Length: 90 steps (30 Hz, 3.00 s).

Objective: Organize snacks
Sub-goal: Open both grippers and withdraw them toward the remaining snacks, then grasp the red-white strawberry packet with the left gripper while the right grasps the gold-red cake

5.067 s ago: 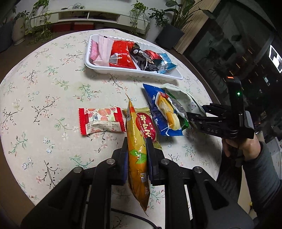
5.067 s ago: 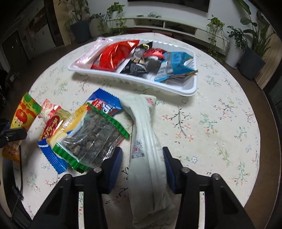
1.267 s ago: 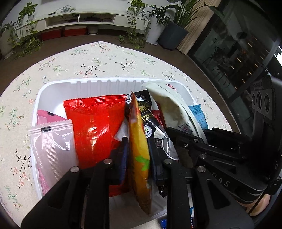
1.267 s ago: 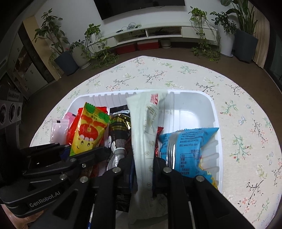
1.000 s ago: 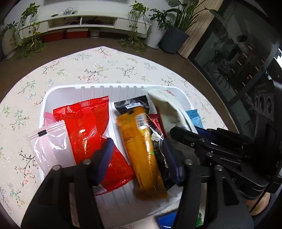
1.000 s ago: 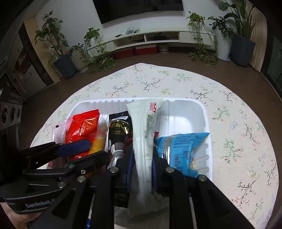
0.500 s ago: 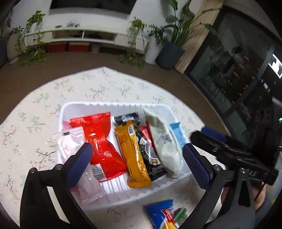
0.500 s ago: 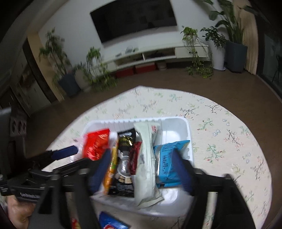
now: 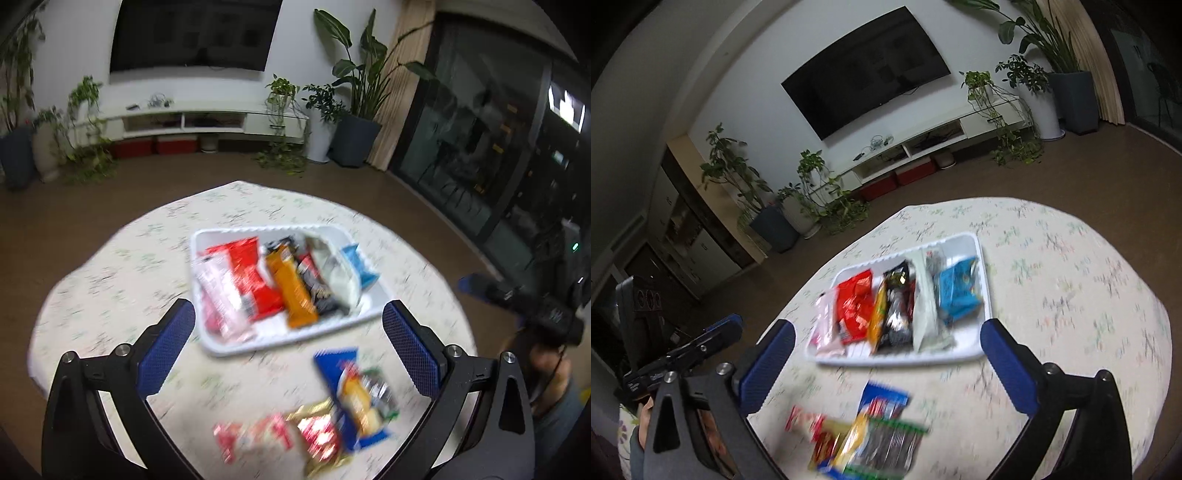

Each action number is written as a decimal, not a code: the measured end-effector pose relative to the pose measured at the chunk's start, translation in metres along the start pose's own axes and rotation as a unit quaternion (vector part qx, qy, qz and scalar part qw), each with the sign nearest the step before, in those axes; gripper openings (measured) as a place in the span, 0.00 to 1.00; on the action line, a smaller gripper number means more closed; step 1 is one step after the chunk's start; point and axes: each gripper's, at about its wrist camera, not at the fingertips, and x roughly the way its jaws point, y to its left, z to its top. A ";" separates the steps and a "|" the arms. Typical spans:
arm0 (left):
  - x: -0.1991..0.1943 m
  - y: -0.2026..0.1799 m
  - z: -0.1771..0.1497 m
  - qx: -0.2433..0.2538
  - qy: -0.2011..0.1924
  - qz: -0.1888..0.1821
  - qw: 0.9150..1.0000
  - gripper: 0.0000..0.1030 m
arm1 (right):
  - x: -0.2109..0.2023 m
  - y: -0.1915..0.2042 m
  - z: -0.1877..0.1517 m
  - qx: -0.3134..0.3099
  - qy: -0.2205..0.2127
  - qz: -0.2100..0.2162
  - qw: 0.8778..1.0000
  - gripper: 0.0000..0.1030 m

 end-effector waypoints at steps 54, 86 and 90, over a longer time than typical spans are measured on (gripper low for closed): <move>0.117 0.005 -0.093 0.303 0.336 -0.086 0.887 0.63 | -0.019 0.005 -0.153 0.017 0.134 0.036 0.990 0.95; 0.000 0.073 -0.148 -0.021 0.207 -0.051 0.977 0.30 | 0.067 0.125 -0.140 -0.077 0.222 0.051 0.971 0.62; -0.007 0.064 -0.157 -0.027 0.192 -0.049 0.980 0.30 | 0.091 0.119 -0.136 -0.080 0.228 -0.012 0.970 0.58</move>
